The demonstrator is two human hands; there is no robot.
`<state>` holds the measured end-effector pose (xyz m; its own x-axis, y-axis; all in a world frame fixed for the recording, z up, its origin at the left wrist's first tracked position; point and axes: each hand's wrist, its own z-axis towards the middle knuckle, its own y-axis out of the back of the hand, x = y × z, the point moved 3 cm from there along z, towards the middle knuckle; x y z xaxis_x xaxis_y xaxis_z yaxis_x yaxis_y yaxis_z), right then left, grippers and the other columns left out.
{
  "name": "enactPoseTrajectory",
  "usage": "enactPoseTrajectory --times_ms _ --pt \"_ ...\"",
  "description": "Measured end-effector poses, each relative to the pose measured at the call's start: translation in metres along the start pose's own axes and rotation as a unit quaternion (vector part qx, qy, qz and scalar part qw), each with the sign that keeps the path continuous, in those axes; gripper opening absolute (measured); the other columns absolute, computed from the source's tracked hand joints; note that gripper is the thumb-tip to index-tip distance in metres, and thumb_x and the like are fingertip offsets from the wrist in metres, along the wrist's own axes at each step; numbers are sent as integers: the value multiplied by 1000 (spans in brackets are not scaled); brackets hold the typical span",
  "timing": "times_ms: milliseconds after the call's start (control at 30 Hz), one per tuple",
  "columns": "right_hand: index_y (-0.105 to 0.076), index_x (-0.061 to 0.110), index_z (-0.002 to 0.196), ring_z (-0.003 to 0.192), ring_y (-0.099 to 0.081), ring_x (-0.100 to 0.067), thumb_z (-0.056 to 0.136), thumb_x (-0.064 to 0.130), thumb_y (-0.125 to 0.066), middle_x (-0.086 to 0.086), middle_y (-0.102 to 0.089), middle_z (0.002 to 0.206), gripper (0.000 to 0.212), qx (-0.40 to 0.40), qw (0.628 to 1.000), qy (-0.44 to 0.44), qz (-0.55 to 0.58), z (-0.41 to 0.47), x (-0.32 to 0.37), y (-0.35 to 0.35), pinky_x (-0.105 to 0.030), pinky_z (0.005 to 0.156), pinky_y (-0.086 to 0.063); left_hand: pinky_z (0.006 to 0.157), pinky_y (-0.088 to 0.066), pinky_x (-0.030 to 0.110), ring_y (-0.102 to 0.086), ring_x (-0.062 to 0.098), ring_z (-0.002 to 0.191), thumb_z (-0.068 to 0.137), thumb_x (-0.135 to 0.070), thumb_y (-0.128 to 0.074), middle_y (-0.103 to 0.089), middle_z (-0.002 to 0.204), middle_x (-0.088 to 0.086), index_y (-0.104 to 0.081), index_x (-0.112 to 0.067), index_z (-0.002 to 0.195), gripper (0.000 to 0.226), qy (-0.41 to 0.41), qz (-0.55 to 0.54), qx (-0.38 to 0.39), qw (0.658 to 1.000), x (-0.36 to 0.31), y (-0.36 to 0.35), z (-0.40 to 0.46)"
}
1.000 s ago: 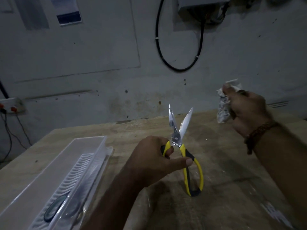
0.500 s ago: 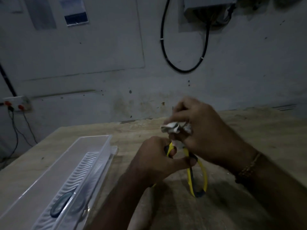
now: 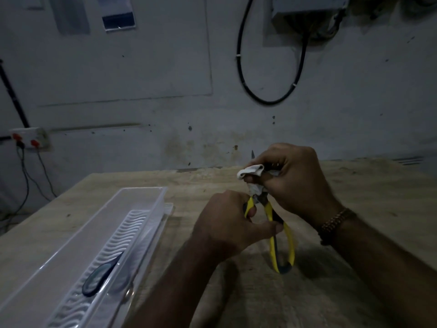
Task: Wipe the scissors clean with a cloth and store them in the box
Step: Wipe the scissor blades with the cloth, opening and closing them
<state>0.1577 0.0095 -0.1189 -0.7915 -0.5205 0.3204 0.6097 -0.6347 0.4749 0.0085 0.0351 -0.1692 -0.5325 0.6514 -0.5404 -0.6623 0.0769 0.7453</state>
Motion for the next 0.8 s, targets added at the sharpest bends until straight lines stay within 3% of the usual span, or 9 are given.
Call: enactPoseTrajectory --times_ms 200,367,500,567,633,700,800 --pt "-85 16 84 69 -68 -4 73 22 -92 6 -76 76 14 -60 997 -44 30 19 -11 -2 -11 65 -48 45 -38 16 -46 4 49 74 -58 -85 -50 54 -7 -61 -20 65 46 6 -8 14 1000 2 -6 0" --pt "-85 15 87 65 -64 -6 77 26 -88 2 -77 76 15 -90 995 -27 -38 32 -18 -9 -23 64 -54 42 -34 15 -43 4 45 73 -57 -87 -50 54 -7 -59 -22 64 46 16 -20 23 999 2 -6 0" --pt "-85 16 89 66 -66 6 77 33 -88 5 -79 79 21 -155 986 -53 5 51 -17 10 -12 66 -52 42 -34 16 -42 3 45 74 -47 -90 -49 53 -6 -59 -20 63 43 17 -85 47 995 2 -5 -1" --pt "-85 17 95 73 -74 -2 80 37 -86 6 -80 84 25 -167 984 -52 30 47 -7 23 -25 69 -60 43 -34 16 -42 4 46 74 -46 -90 -49 53 -6 -62 -17 65 42 27 -97 54 993 3 -4 -1" --pt "-83 16 100 78 -76 -8 83 35 -84 6 -80 89 25 -156 985 -50 50 36 3 34 -34 69 -63 44 -36 19 -44 6 47 74 -47 -89 -50 54 -5 -63 -14 66 43 34 -96 58 993 3 -6 0" --pt "-83 18 100 77 -76 -8 81 31 -87 7 -80 89 24 -128 987 -66 71 19 7 36 -32 67 -63 46 -36 22 -44 6 47 73 -49 -90 -50 54 -5 -62 -16 64 44 35 -96 53 993 4 -6 0" --pt "-85 21 93 73 -70 -5 78 32 -89 8 -78 83 19 -30 999 -37 -4 -4 9 22 -32 67 -58 45 -34 24 -42 6 45 72 -50 -89 -46 50 -8 -52 -24 57 48 29 -91 46 994 3 -4 -1"
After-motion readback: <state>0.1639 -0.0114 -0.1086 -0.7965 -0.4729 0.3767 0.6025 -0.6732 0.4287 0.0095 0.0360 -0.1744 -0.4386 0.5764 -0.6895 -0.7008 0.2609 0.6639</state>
